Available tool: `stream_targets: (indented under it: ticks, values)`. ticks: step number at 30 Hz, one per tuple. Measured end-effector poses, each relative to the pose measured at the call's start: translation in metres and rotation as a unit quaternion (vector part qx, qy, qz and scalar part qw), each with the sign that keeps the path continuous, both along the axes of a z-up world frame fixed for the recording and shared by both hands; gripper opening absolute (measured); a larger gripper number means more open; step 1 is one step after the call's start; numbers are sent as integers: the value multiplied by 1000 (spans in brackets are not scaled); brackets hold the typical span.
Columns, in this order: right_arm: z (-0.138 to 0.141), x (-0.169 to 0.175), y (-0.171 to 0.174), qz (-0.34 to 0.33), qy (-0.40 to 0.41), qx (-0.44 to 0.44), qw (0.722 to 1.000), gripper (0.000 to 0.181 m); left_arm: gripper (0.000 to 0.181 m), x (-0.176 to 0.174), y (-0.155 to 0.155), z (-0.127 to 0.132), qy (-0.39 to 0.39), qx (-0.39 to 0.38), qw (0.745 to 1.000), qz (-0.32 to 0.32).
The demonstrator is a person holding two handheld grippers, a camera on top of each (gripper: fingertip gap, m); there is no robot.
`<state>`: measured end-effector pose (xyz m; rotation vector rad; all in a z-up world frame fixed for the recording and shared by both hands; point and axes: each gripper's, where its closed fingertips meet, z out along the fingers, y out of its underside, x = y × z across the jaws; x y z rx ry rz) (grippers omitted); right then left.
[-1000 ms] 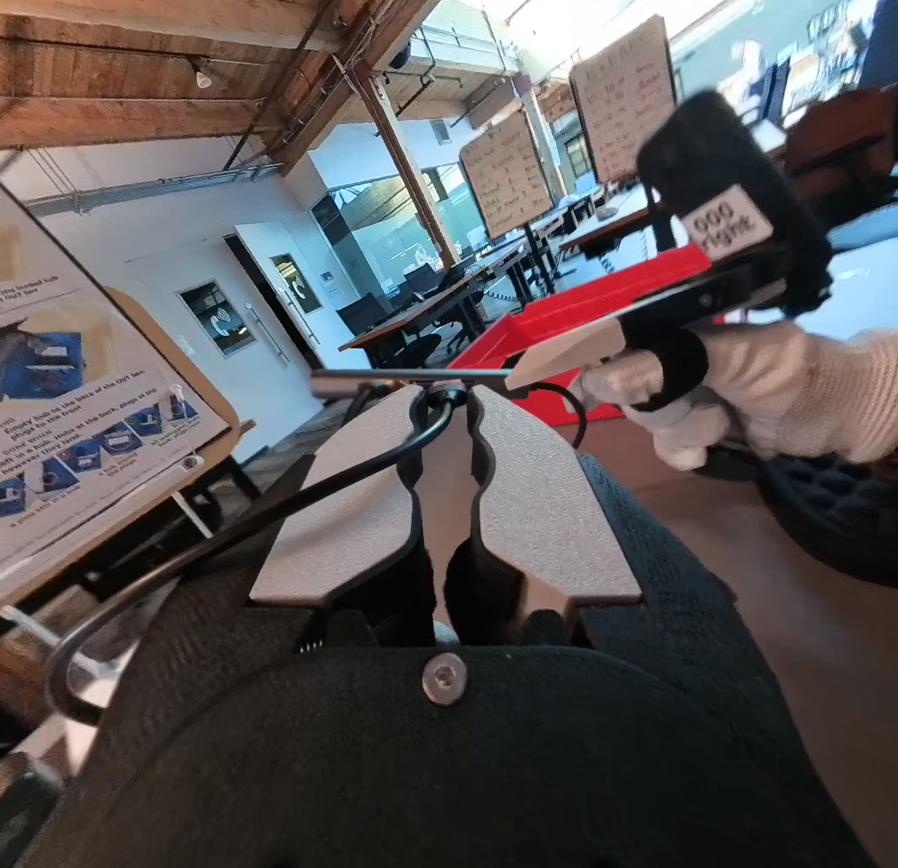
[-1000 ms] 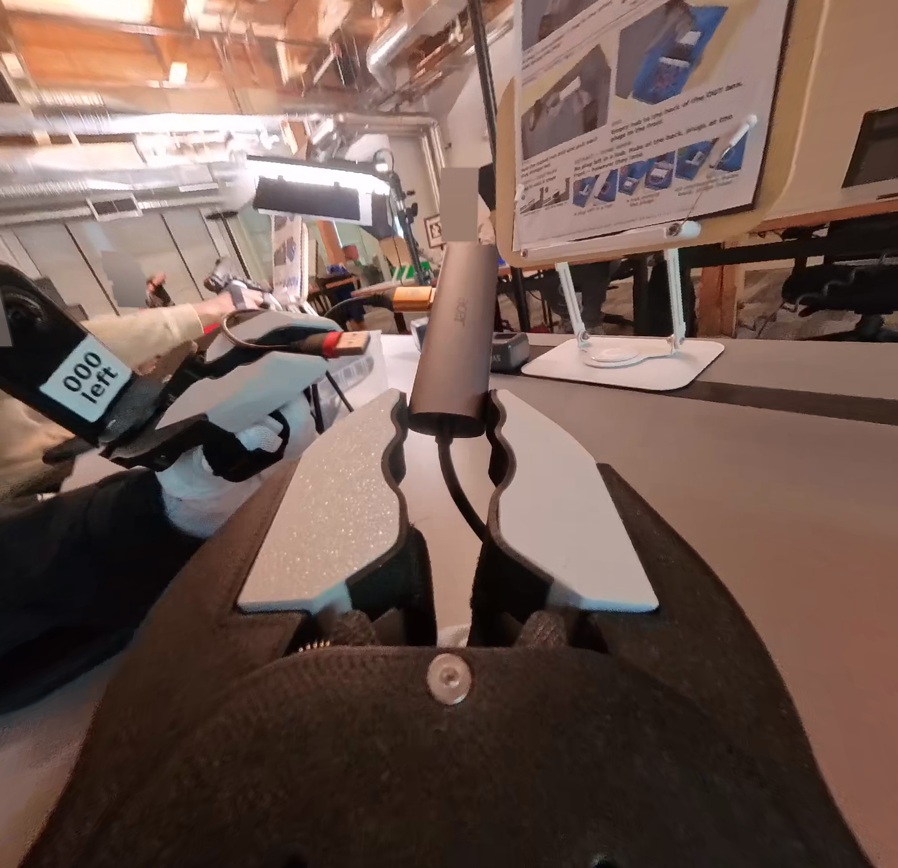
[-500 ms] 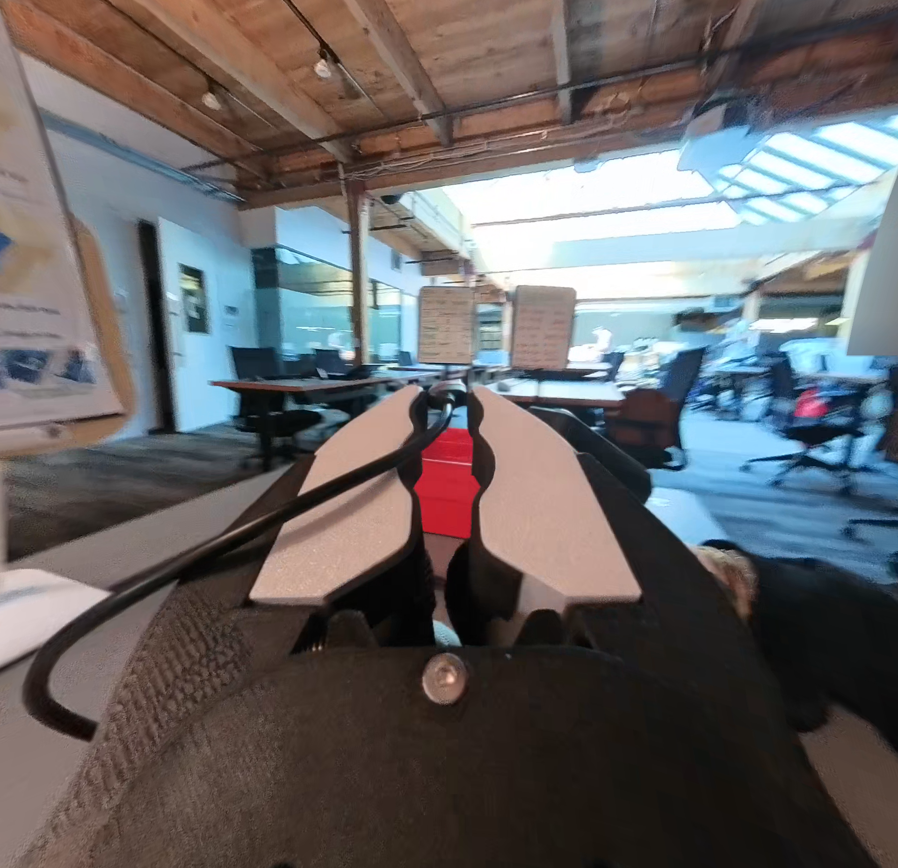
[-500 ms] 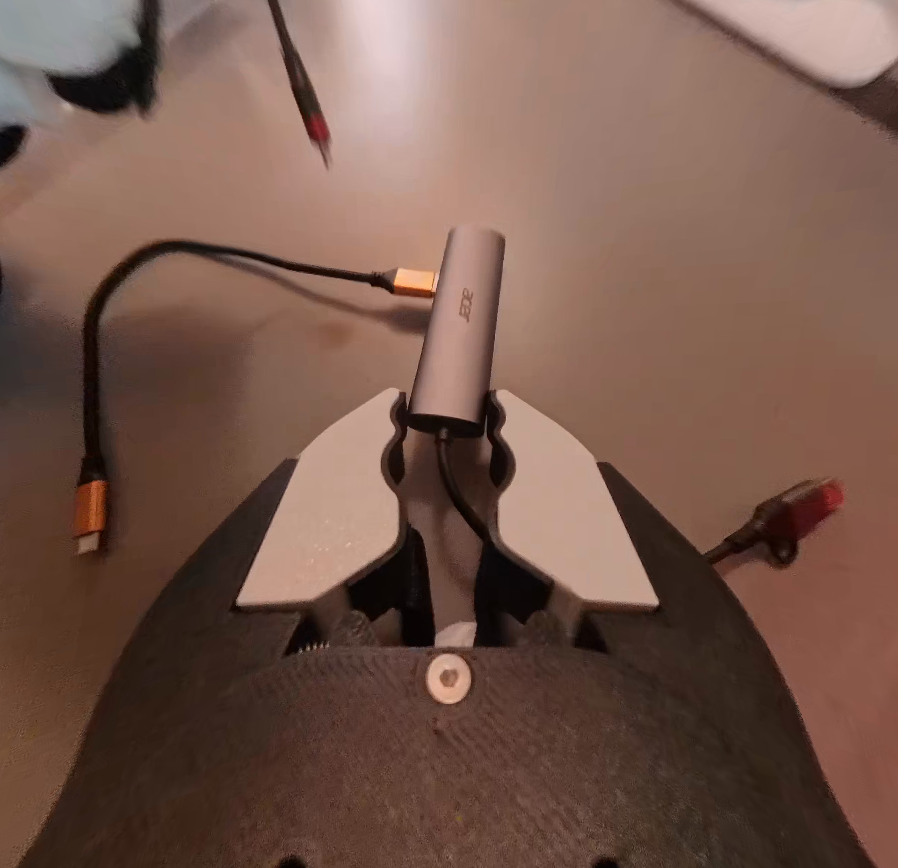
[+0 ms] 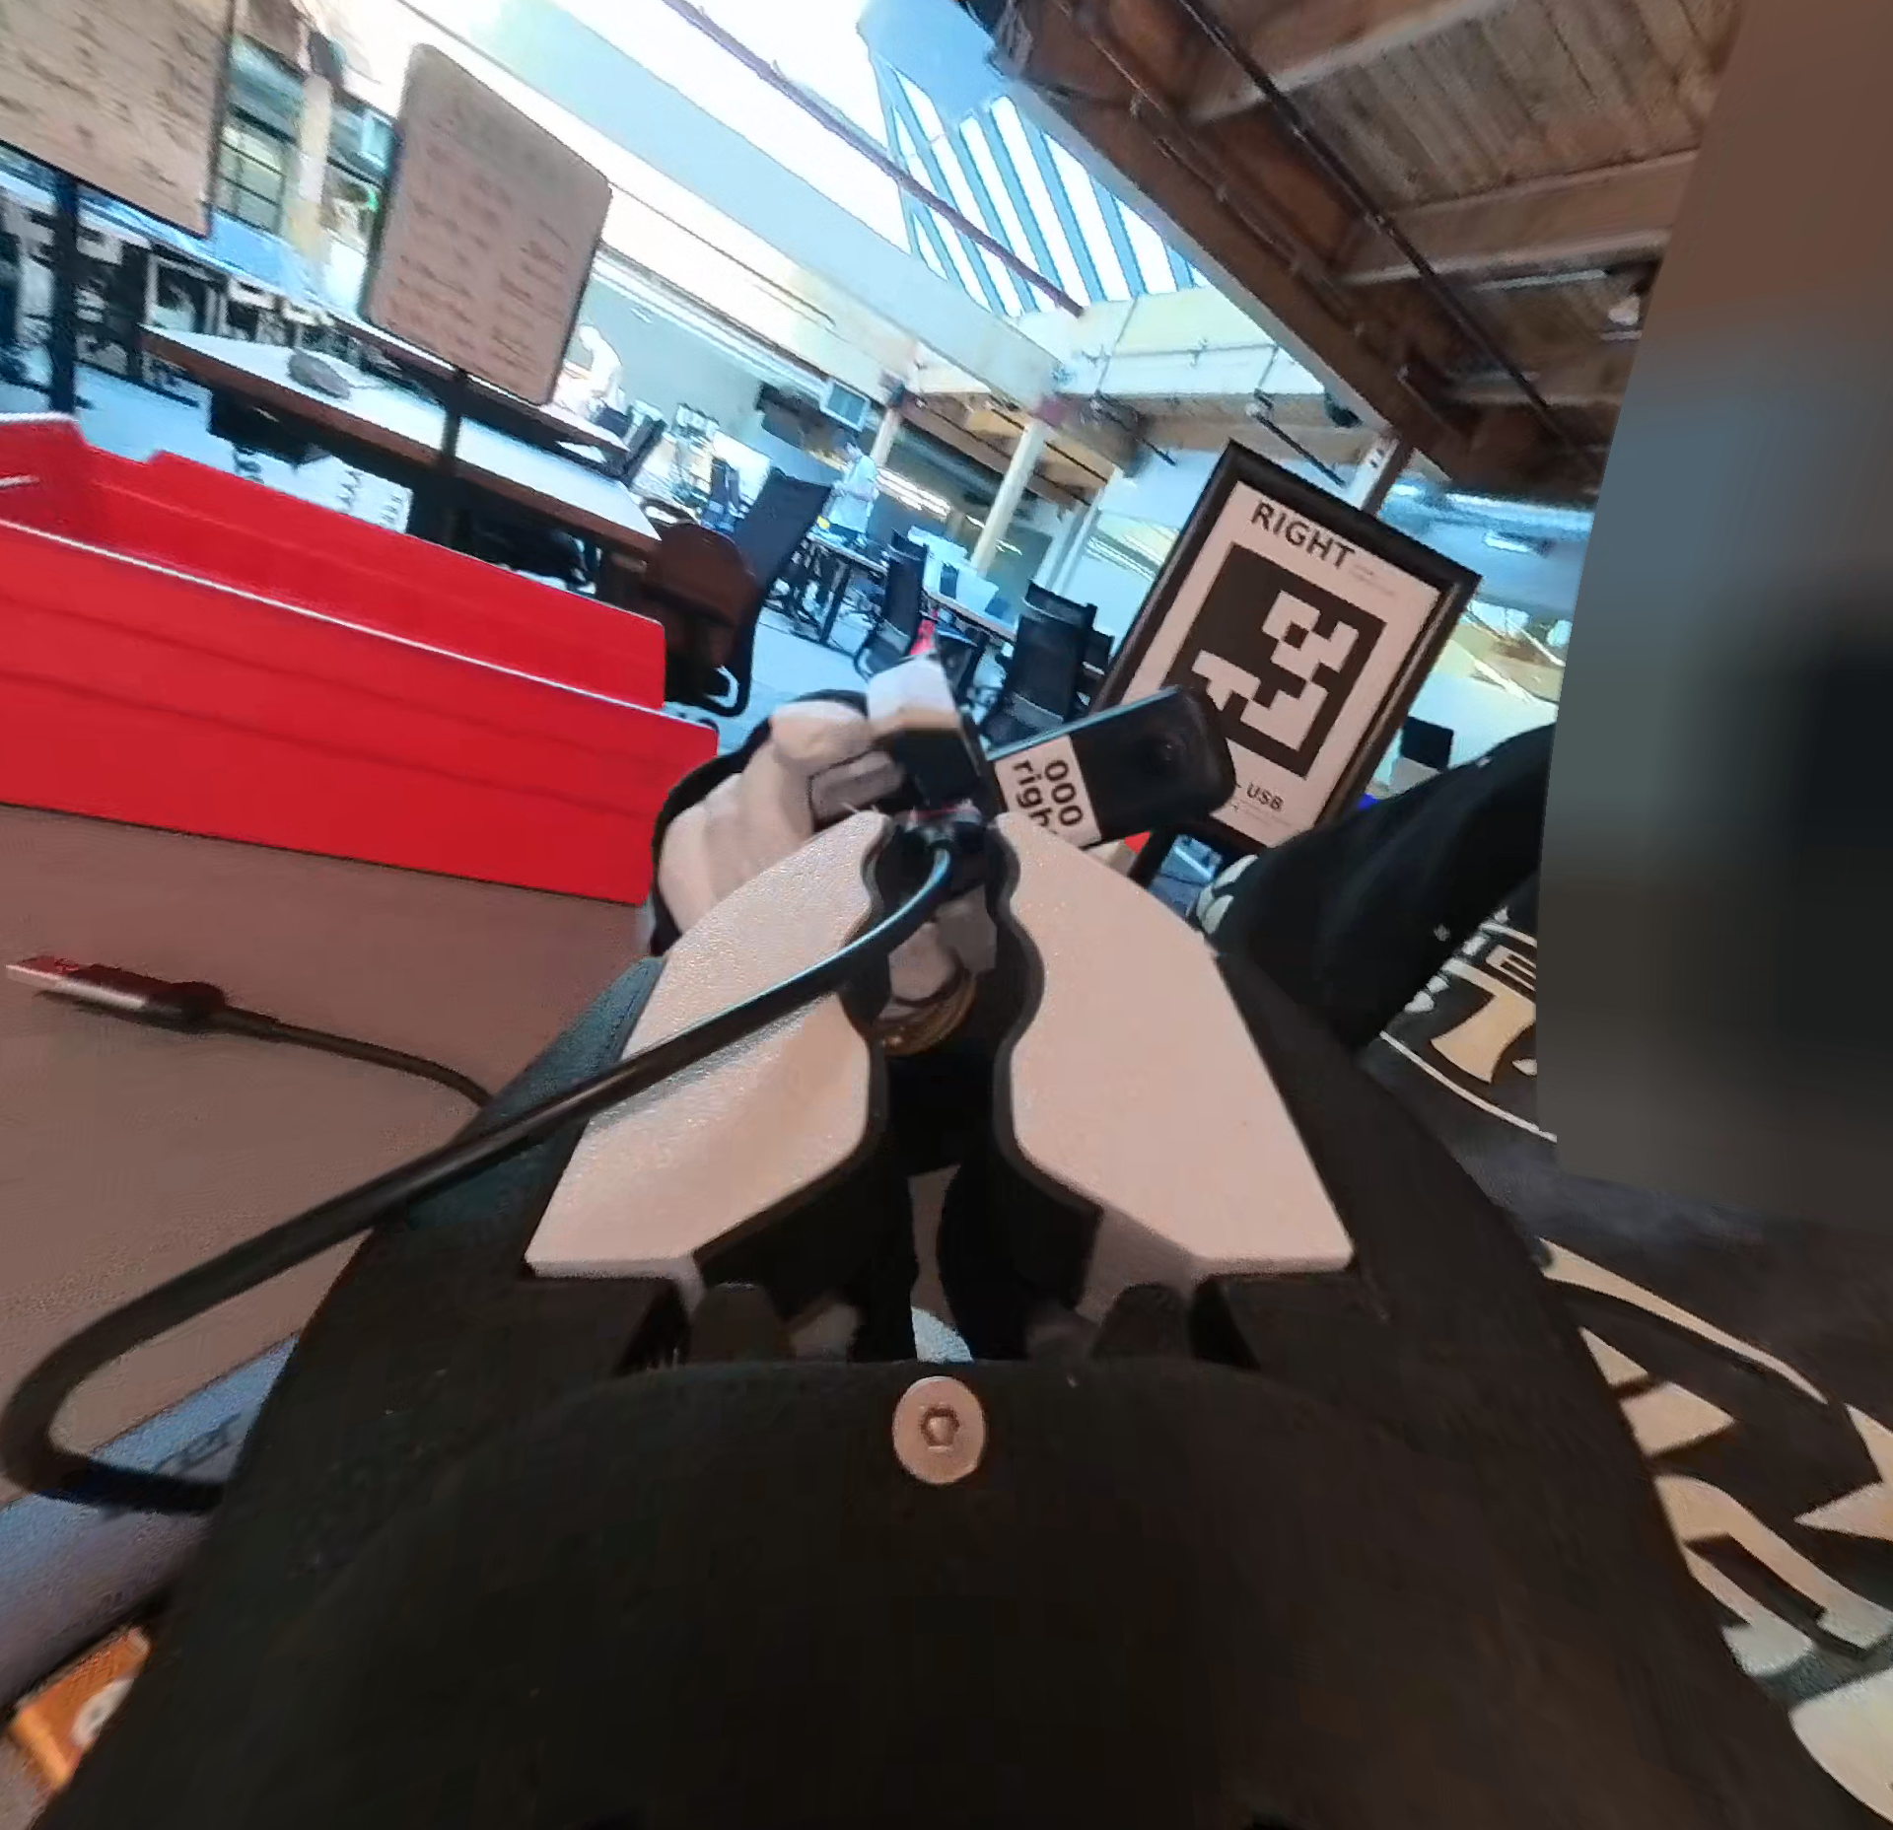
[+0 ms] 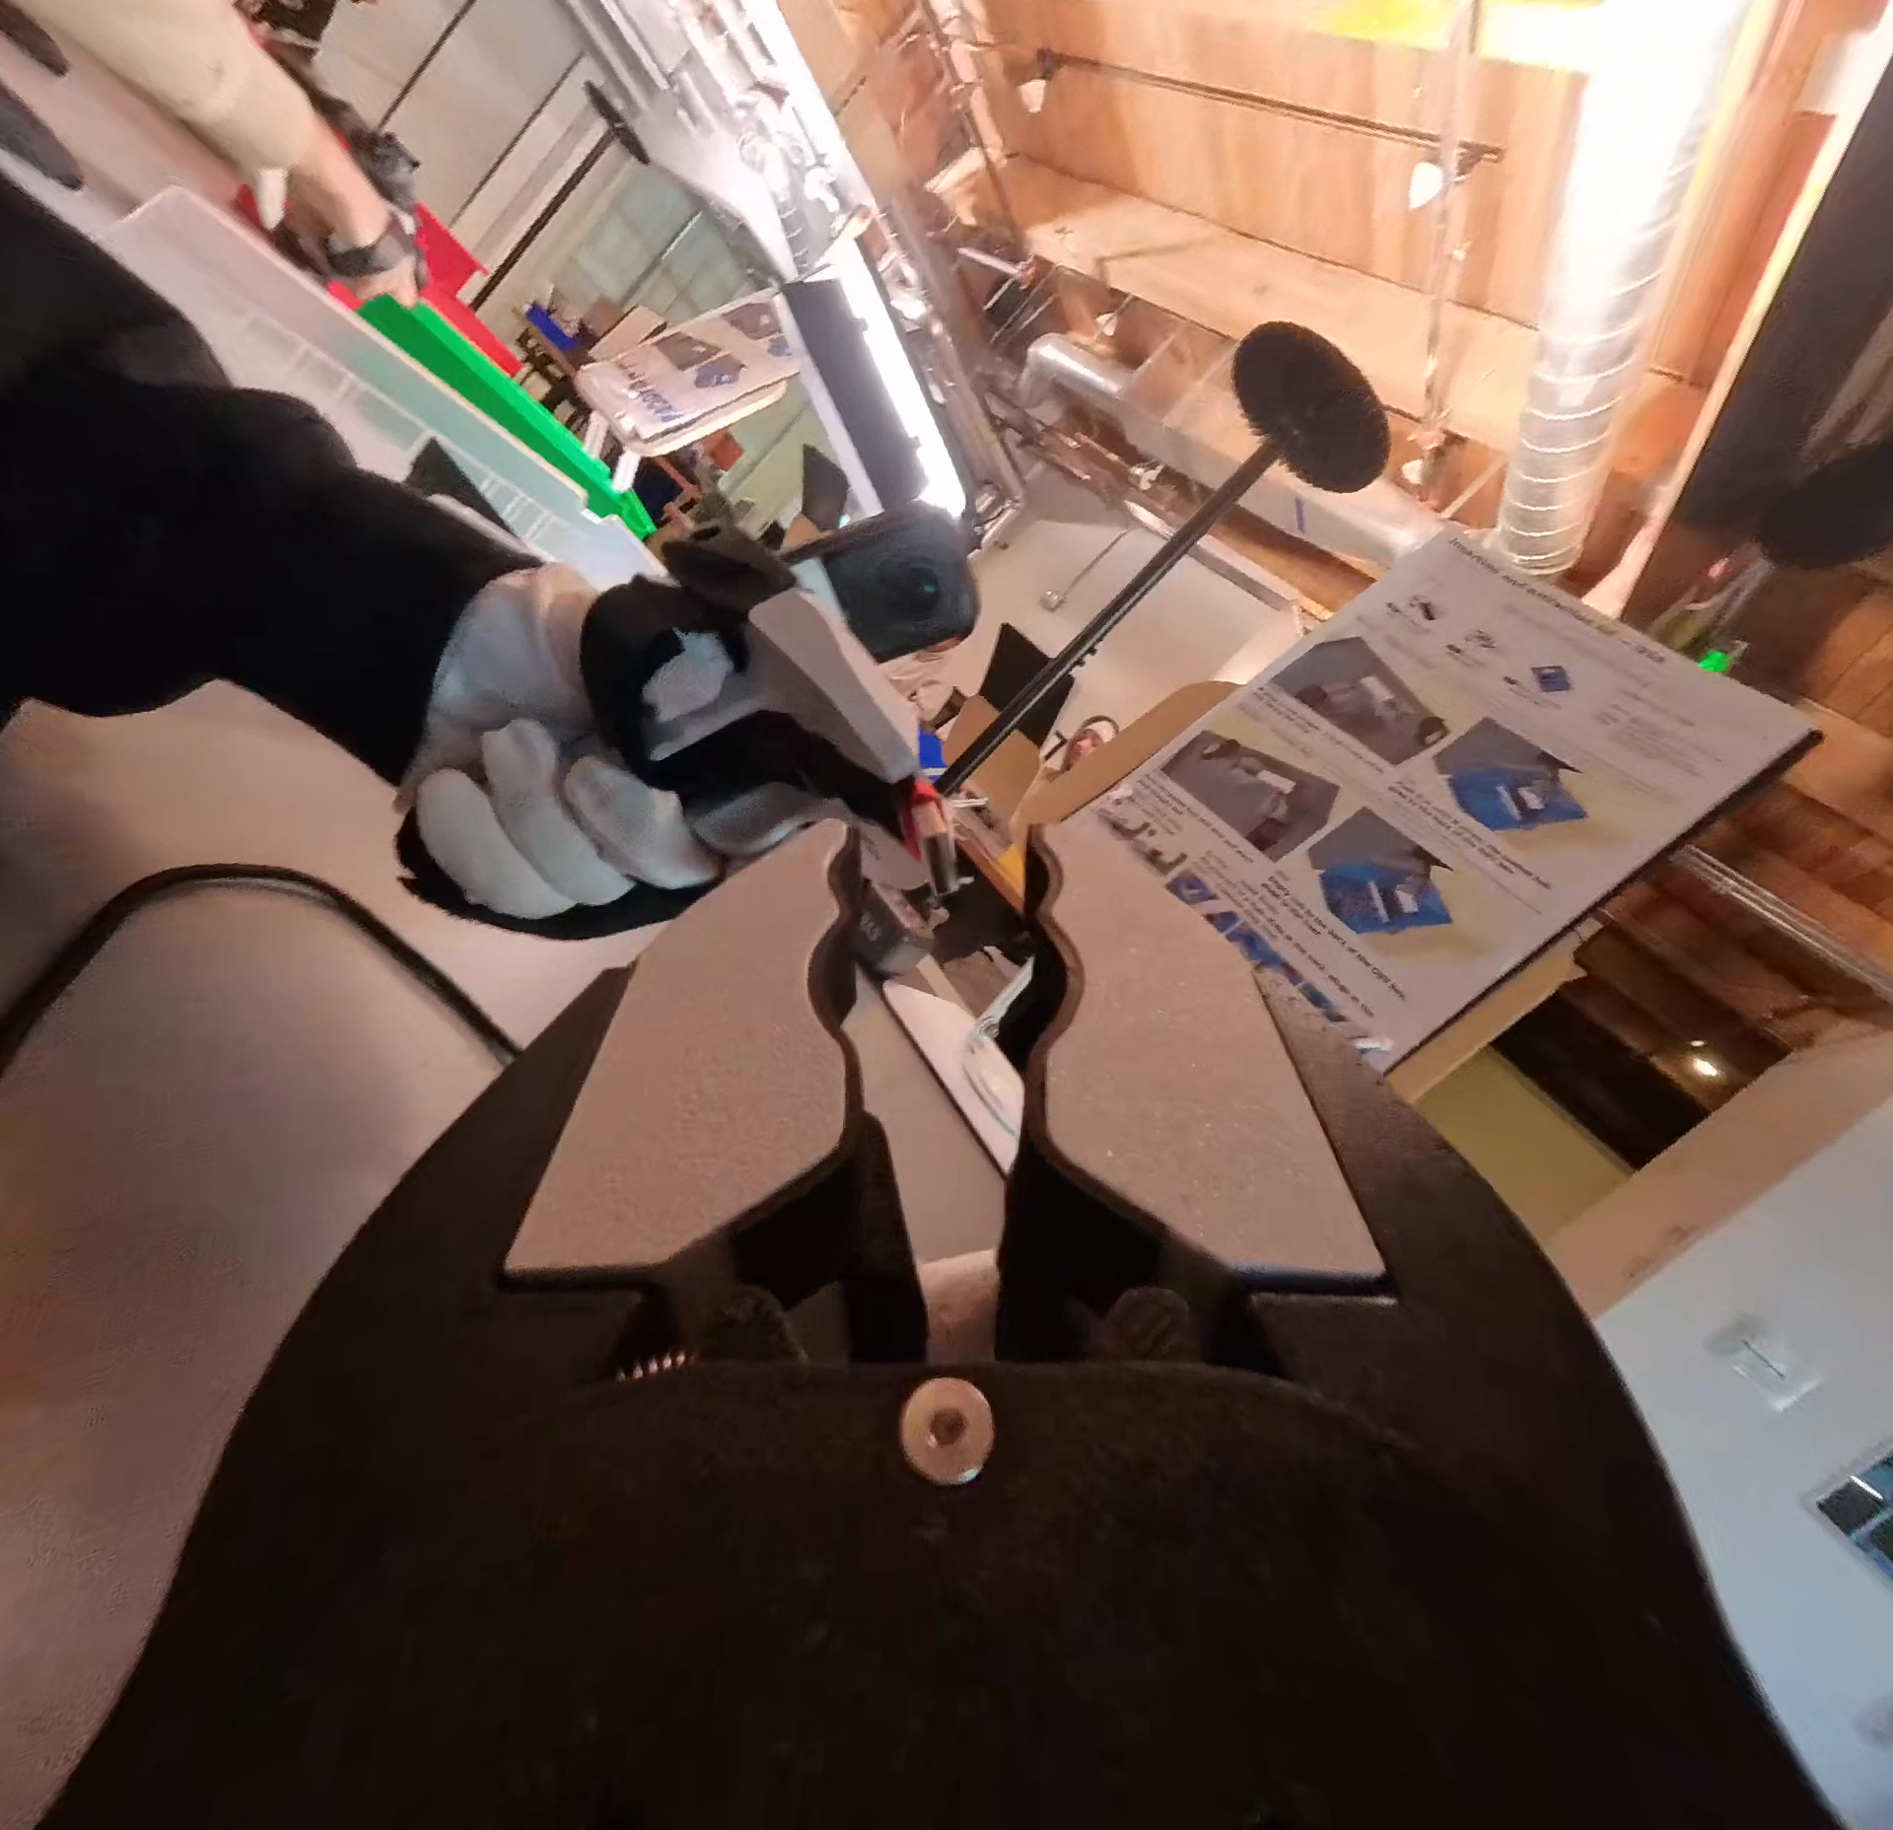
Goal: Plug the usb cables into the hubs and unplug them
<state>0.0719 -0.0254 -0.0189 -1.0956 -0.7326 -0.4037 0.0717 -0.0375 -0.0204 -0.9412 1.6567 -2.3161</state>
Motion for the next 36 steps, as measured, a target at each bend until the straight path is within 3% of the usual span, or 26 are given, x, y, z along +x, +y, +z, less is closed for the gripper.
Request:
stream_targets:
  ticks: [3,5,7,8,9,11,13,14,15,18,21,25,36]
  values:
    - [-3,-7,-2,14,-17,-7,1000,8,15,-3,-8,-1,5,8,1000,-20]
    - [-2,-7,-3,36,15,-24,999,8,15,-4,-8,1,-11,15,1000,-17]
    - [7,-8,-8,115,126,-59,984,7,28,1,-5,5,-76,49,995,38]
    - [12,-8,-11,178,207,-89,958,7,34,3,-1,10,-129,75,985,84]
    - [16,-7,-13,251,294,-130,913,7,42,4,4,17,-191,104,966,140]
    - [20,-4,-19,396,443,-223,773,7,53,-4,7,28,-300,179,913,211]
    - [14,-4,-22,498,531,-320,606,8,60,-7,3,22,-316,257,890,206]
    - [7,-7,-21,517,553,-362,544,8,60,-7,0,15,-308,289,886,191]
    - [0,-12,-19,521,559,-387,516,9,60,-8,-2,10,-307,310,882,181]
    - [-19,-36,-19,496,522,-460,519,9,48,-12,-10,-7,-292,344,883,132]
    - [-19,-33,-19,498,538,-469,493,9,28,-19,-19,-17,-282,364,884,85]
    - [-24,-34,-20,492,536,-485,484,8,21,-20,-17,-22,-268,385,880,79]
    - [-25,-34,-22,485,527,-488,499,8,15,-18,-17,-22,-229,369,898,71]
